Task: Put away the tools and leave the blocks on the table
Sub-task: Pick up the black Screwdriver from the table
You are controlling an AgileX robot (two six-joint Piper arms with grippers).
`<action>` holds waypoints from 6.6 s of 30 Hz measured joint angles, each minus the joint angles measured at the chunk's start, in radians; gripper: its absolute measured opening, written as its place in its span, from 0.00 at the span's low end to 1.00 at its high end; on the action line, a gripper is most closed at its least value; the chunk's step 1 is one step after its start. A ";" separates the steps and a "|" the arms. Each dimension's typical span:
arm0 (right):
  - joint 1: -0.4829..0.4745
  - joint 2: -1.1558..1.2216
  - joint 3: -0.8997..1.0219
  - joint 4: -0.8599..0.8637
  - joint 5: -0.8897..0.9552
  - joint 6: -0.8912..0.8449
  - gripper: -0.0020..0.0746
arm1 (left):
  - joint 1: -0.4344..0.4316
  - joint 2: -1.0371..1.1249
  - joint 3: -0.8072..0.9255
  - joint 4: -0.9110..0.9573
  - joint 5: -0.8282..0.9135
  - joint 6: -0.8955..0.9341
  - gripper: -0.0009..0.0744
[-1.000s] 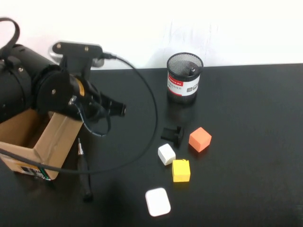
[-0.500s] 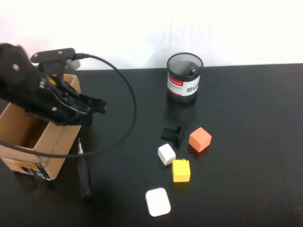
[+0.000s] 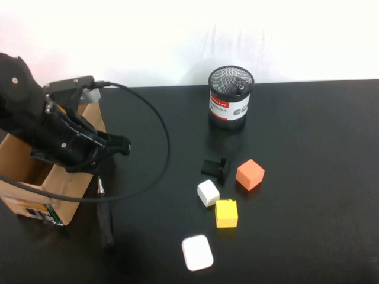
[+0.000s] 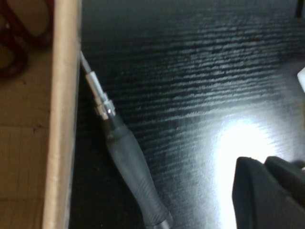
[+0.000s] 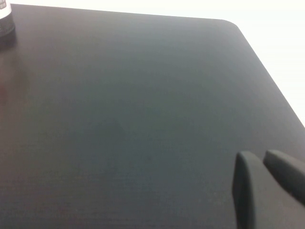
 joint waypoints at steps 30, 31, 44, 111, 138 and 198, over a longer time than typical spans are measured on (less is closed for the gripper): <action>0.000 0.000 0.000 0.000 0.000 0.000 0.02 | 0.000 0.031 0.000 0.000 0.048 -0.014 0.23; 0.000 0.000 0.000 0.000 0.000 0.000 0.02 | 0.000 0.031 0.000 0.000 0.048 -0.014 0.23; 0.000 0.000 0.000 0.000 0.000 0.000 0.02 | 0.000 0.031 0.000 0.000 0.047 -0.003 0.23; 0.000 0.000 0.000 -0.002 0.000 0.000 0.02 | -0.081 0.190 -0.027 0.256 0.029 -0.369 0.44; 0.000 0.000 0.000 -0.002 0.000 0.000 0.02 | -0.086 0.097 -0.228 0.237 0.175 -0.202 0.04; 0.000 0.000 0.000 -0.002 0.000 0.000 0.02 | -0.170 0.260 0.010 0.459 0.011 -0.828 0.41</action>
